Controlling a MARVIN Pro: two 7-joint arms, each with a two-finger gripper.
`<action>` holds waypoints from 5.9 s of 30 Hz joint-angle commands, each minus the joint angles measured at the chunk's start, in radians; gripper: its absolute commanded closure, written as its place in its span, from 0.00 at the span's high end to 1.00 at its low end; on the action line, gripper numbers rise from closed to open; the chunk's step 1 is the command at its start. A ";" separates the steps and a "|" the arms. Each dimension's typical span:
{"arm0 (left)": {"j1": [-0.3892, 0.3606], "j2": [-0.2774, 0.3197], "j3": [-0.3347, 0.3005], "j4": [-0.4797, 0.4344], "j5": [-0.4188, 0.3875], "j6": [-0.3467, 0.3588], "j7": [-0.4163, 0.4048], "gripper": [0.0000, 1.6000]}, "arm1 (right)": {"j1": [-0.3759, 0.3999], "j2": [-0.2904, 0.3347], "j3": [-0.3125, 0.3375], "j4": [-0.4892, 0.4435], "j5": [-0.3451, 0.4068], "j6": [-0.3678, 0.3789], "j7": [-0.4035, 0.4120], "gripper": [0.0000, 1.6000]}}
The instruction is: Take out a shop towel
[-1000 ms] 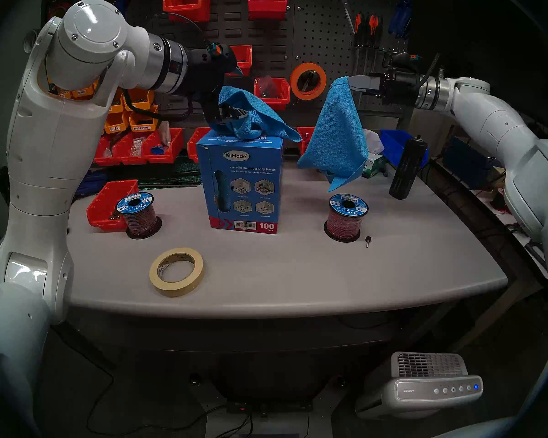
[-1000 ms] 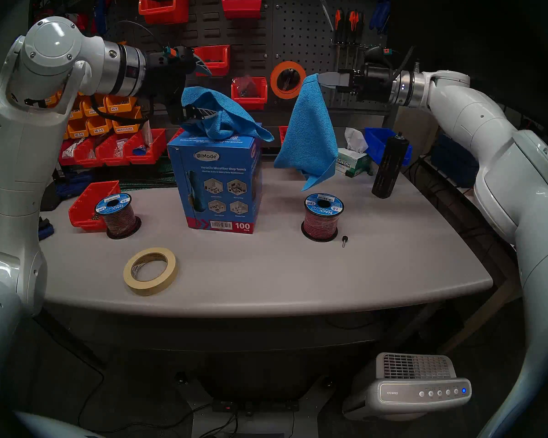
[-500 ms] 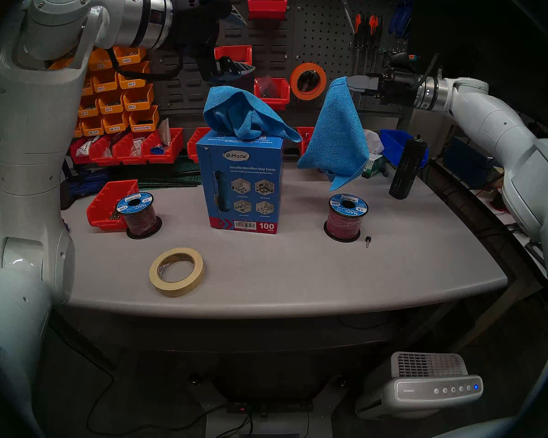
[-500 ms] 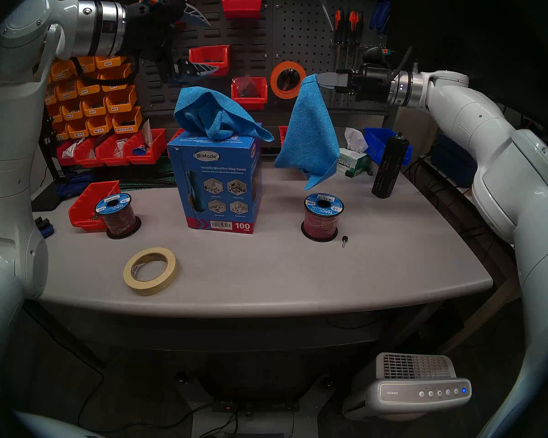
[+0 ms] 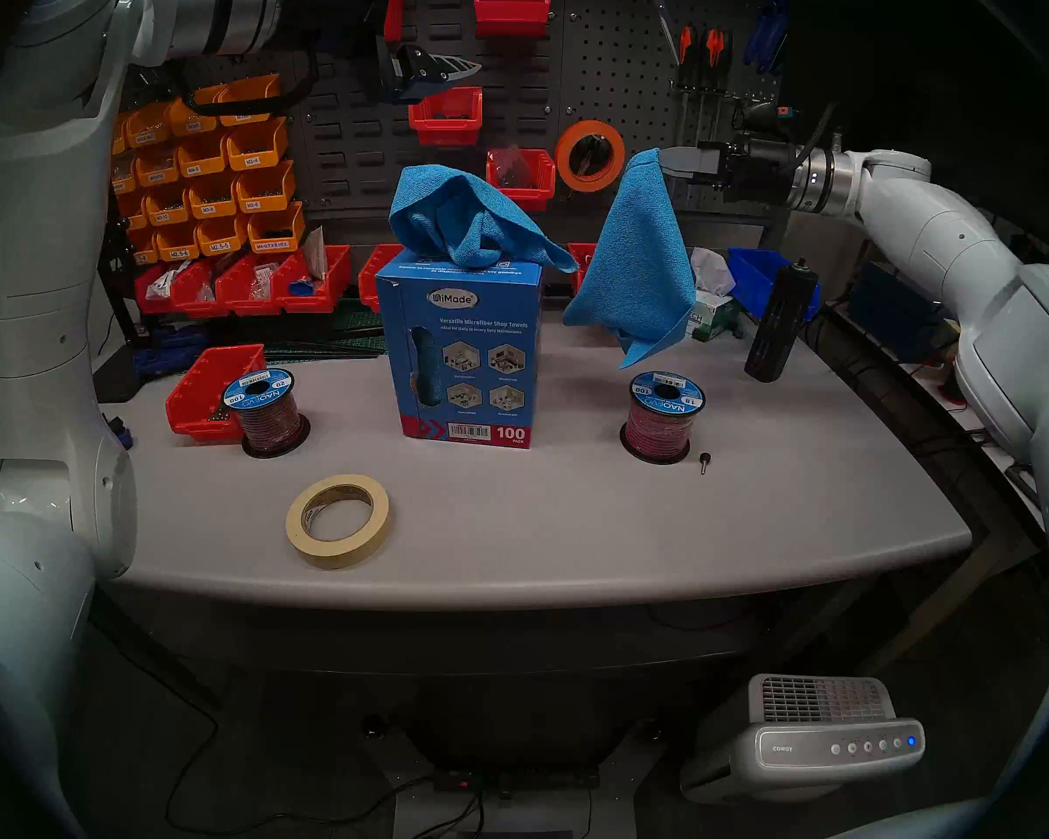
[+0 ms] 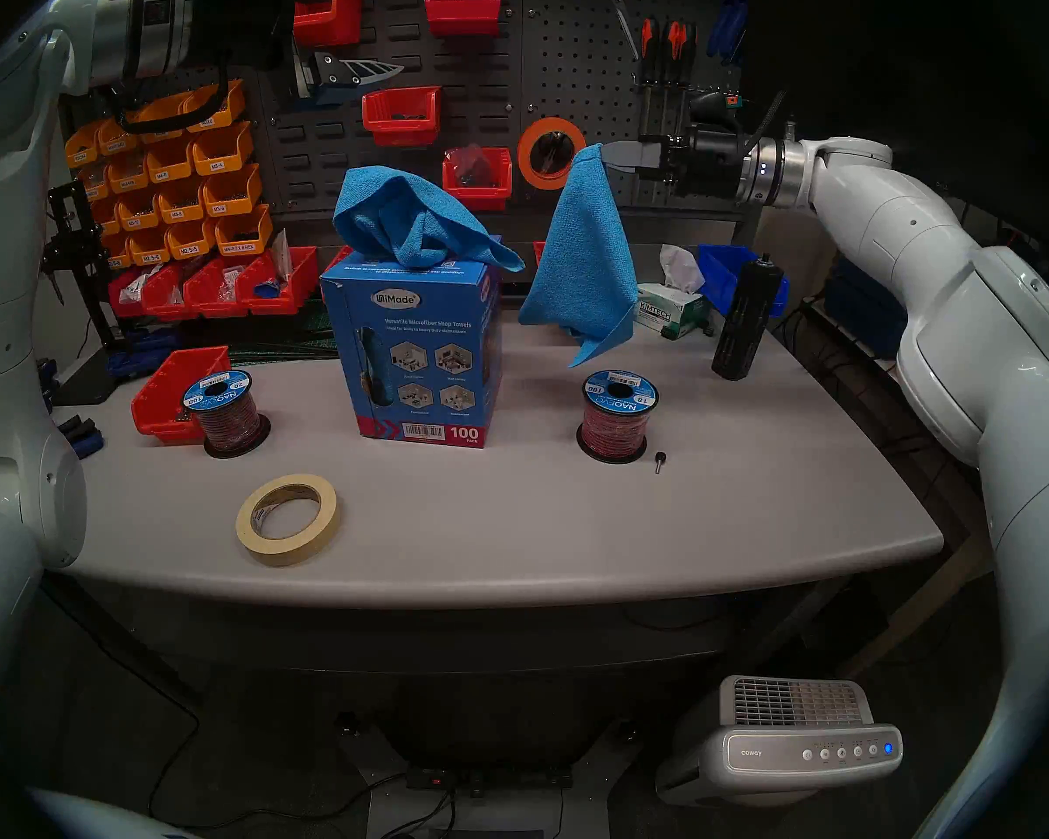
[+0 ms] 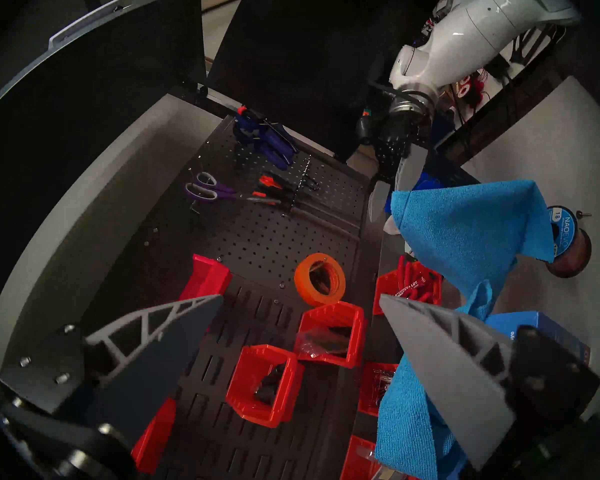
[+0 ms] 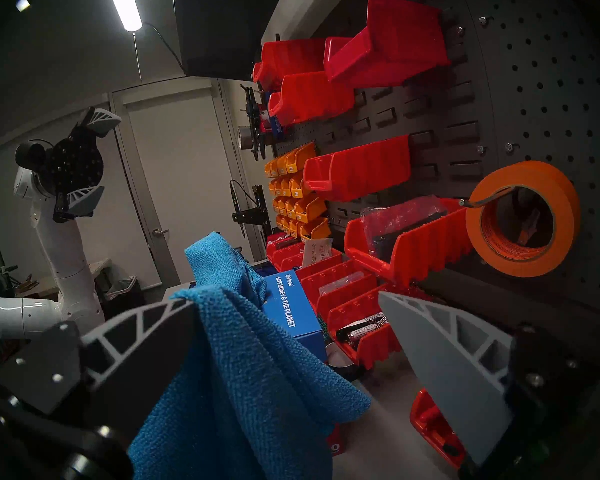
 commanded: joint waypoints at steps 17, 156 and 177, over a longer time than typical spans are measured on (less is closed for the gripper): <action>0.156 -0.244 0.286 0.043 -0.021 0.220 0.236 1.00 | 0.066 -0.012 0.053 -0.027 0.030 -0.023 -0.001 1.00; 0.622 -0.539 0.300 -0.198 0.059 0.388 0.705 0.00 | -0.018 0.023 0.130 -0.154 0.134 -0.077 -0.001 1.00; 0.699 -0.557 0.409 -0.239 0.073 0.366 0.739 0.00 | -0.014 0.007 0.135 -0.111 0.141 -0.075 -0.001 1.00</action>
